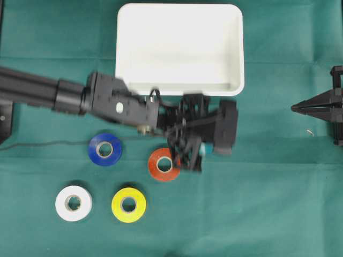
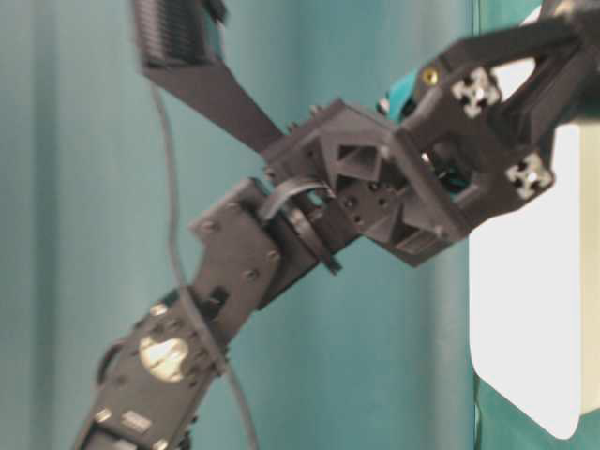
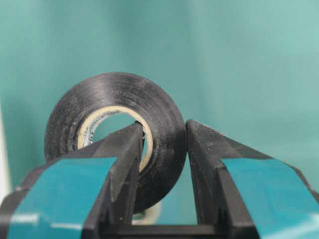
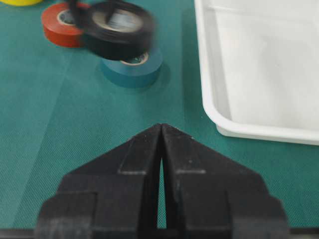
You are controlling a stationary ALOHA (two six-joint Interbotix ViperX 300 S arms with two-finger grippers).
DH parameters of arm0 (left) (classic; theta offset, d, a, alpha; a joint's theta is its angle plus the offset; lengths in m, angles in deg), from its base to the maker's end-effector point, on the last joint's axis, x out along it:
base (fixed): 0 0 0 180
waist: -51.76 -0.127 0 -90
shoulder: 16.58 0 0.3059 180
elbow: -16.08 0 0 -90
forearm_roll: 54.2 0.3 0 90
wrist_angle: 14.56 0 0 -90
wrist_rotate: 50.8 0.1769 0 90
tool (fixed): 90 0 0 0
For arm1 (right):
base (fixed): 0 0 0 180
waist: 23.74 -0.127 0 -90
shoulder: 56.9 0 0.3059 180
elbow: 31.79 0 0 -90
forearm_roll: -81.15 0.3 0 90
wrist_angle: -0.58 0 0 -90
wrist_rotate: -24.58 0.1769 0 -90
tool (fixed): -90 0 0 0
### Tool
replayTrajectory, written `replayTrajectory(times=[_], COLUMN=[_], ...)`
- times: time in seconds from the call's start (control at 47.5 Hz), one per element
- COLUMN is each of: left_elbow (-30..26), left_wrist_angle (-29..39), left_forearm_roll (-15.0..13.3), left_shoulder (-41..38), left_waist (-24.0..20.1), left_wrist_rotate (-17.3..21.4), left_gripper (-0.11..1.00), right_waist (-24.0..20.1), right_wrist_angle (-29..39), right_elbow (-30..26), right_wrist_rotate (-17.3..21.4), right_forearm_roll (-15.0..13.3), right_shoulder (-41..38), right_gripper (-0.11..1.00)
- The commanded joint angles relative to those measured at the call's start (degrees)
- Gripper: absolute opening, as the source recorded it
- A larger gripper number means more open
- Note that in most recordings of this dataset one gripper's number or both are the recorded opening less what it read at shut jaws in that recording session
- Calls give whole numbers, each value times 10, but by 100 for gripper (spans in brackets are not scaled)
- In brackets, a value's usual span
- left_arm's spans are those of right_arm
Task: Put the tape into the white case with the left arm.
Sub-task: 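Close the left gripper on the black tape roll and lift it, then carry the black roll into the white tray and release it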
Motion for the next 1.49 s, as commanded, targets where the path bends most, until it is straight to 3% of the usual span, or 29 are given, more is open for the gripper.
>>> replayTrajectory(times=[0.0,0.358,0.631,1.472], left_elbow=[1,17,15,17], left_wrist_angle=[-7,-58,-86,-103], left_forearm_roll=[2,2,2,1], left_shoulder=[26,20,2,-12], left_waist=[-26,-99,-135,-138], left_wrist_rotate=[12,71,91,94], left_gripper=[25,25,25,25], right_waist=[1,1,1,1], right_wrist_angle=[-5,-5,-5,-5], right_elbow=[-5,-4,-4,-4], right_wrist_rotate=[0,0,0,0], right_forearm_roll=[0,-1,0,0], right_shoulder=[-3,-3,-3,-3], right_gripper=[-9,-9,-9,-9])
